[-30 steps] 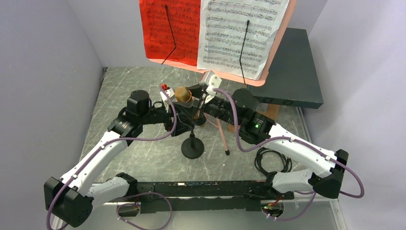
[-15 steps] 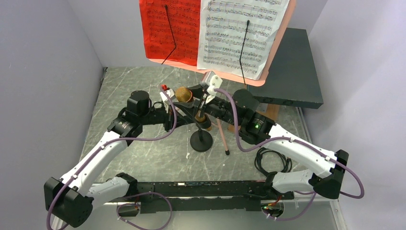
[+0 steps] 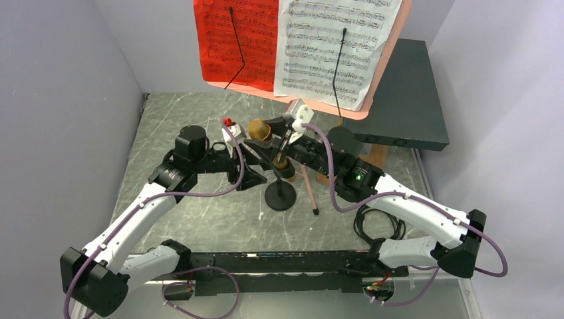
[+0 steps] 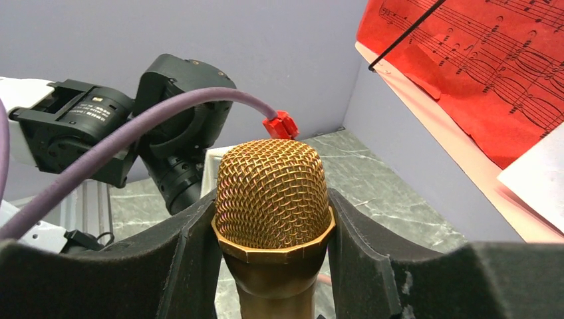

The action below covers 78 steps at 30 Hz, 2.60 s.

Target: Set up the instrument practice props

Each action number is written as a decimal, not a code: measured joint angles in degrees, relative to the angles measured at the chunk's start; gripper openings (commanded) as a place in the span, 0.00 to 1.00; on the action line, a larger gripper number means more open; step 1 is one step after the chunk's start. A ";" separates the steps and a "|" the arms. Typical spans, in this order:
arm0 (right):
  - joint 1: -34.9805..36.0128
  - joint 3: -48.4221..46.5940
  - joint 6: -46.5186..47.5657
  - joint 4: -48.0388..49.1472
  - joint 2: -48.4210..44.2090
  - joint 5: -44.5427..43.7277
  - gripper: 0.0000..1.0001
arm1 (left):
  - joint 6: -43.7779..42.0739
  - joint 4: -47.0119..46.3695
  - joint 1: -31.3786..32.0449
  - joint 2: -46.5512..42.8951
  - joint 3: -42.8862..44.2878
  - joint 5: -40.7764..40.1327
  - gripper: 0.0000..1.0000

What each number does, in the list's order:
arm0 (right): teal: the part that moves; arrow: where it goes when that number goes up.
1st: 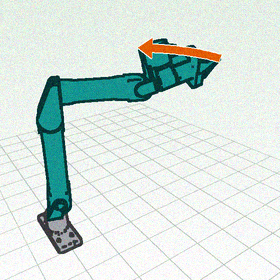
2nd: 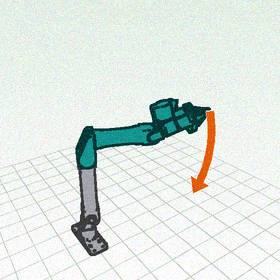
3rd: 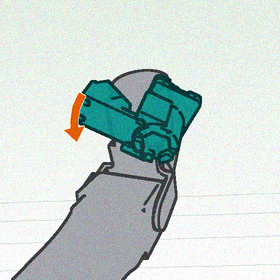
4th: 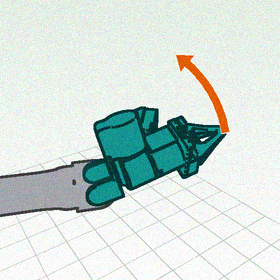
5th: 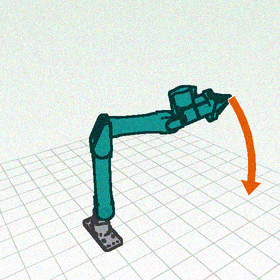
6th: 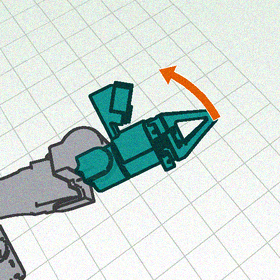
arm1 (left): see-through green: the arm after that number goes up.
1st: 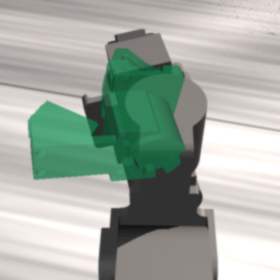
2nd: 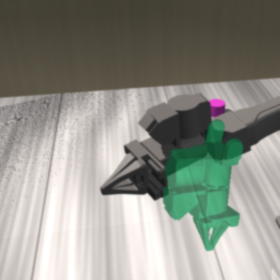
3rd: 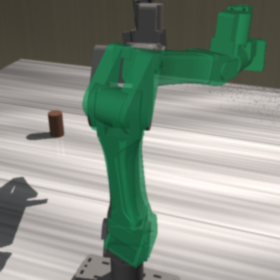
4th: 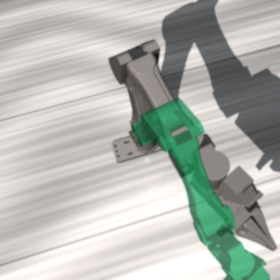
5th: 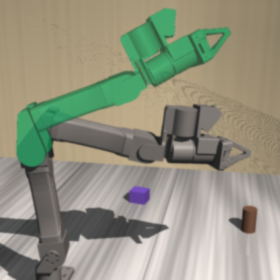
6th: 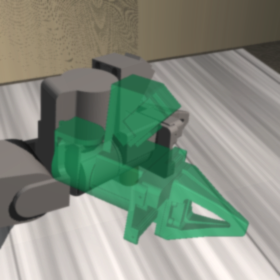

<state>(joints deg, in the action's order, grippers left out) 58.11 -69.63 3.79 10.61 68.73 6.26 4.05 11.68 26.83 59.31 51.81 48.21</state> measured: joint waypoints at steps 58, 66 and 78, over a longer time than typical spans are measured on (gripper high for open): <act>0.15 -0.42 -8.83 -15.50 -2.54 -5.95 0.68 | 1.75 -2.32 -1.77 -2.75 -1.09 2.97 0.45; 2.58 1.92 -8.96 -17.90 -1.01 -9.35 0.48 | 1.62 -2.32 -1.90 -2.56 -1.09 2.99 0.39; 3.93 4.66 -7.76 -15.87 -0.24 -13.27 0.20 | 1.64 -2.27 -2.01 -2.14 -1.01 3.17 0.36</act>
<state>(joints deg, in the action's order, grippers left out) 62.04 -64.97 -3.97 -5.26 68.49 -7.01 5.69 9.41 24.82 57.17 50.81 51.37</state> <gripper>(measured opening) 0.398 0.396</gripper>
